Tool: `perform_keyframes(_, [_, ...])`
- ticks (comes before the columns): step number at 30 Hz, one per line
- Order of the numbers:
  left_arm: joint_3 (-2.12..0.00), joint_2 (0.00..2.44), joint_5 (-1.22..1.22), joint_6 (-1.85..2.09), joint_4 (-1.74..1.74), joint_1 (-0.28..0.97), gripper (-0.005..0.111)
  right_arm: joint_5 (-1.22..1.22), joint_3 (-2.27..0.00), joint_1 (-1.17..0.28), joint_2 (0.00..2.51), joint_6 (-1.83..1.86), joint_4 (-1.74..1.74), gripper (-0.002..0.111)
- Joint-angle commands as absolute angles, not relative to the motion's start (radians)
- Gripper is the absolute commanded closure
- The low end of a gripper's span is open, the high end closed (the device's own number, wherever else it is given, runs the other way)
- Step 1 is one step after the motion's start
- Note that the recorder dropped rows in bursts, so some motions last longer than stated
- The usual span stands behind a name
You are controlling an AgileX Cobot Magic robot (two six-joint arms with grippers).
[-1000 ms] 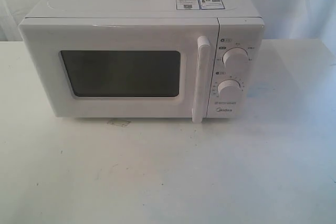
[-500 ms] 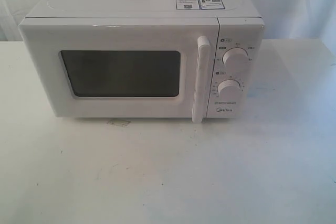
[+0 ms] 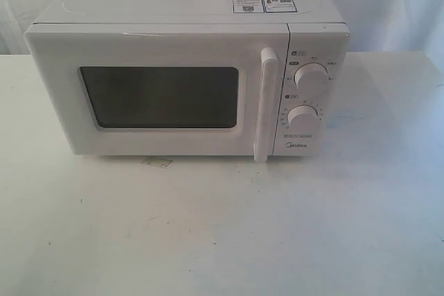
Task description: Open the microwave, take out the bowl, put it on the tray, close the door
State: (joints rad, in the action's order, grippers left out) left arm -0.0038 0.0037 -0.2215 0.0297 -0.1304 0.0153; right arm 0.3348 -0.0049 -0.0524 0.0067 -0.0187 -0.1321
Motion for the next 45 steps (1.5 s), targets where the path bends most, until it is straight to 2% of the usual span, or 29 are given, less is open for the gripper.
perform_keyframes(1, [0.000, 0.000, -0.225, 0.027, -0.133, 0.023, 0.107, 0.241, 0.000, -0.048, 0.000, -0.020, -0.135, 0.108])
perform_keyframes(10, [0.000, 0.000, -0.225, 0.027, -0.133, 0.023, 0.107, -0.128, 0.000, -0.048, 0.000, -0.030, -0.130, 0.108])
perform_keyframes(17, [0.000, 0.000, -0.225, 0.027, -0.133, 0.023, 0.107, -0.622, 0.000, -0.048, 0.000, -0.030, -0.128, 0.108])
perform_keyframes(19, [0.000, 0.000, -0.225, 0.027, -0.133, 0.023, 0.107, -0.679, -0.006, -0.048, 0.000, -0.020, -0.128, 0.108])
perform_keyframes(25, [0.000, 0.000, -0.225, 0.027, -0.133, 0.023, 0.107, -0.614, -0.171, -0.048, 0.000, 0.039, -0.128, 0.108])
perform_keyframes(28, [0.000, 0.000, -0.225, 0.027, -0.133, 0.023, 0.107, -0.503, -0.286, -0.048, 0.029, 0.047, -0.128, 0.108])
perform_keyframes(32, [0.000, 0.000, -0.225, 0.027, -0.133, 0.023, 0.107, -0.270, -0.448, -0.048, 0.122, 0.045, -0.128, 0.108])
perform_keyframes(36, [0.000, 0.000, -0.225, 0.027, -0.133, 0.023, 0.107, 0.076, -0.599, -0.048, 0.254, 0.045, -0.128, 0.108])
perform_keyframes(39, [0.000, 0.000, -0.225, 0.027, -0.133, 0.023, 0.107, 0.277, -0.644, -0.048, 0.350, 0.045, -0.128, 0.108])
perform_keyframes(45, [0.000, 0.000, -0.225, 0.027, -0.133, 0.023, 0.107, 0.357, -0.640, -0.048, 0.438, 0.045, -0.128, 0.108])
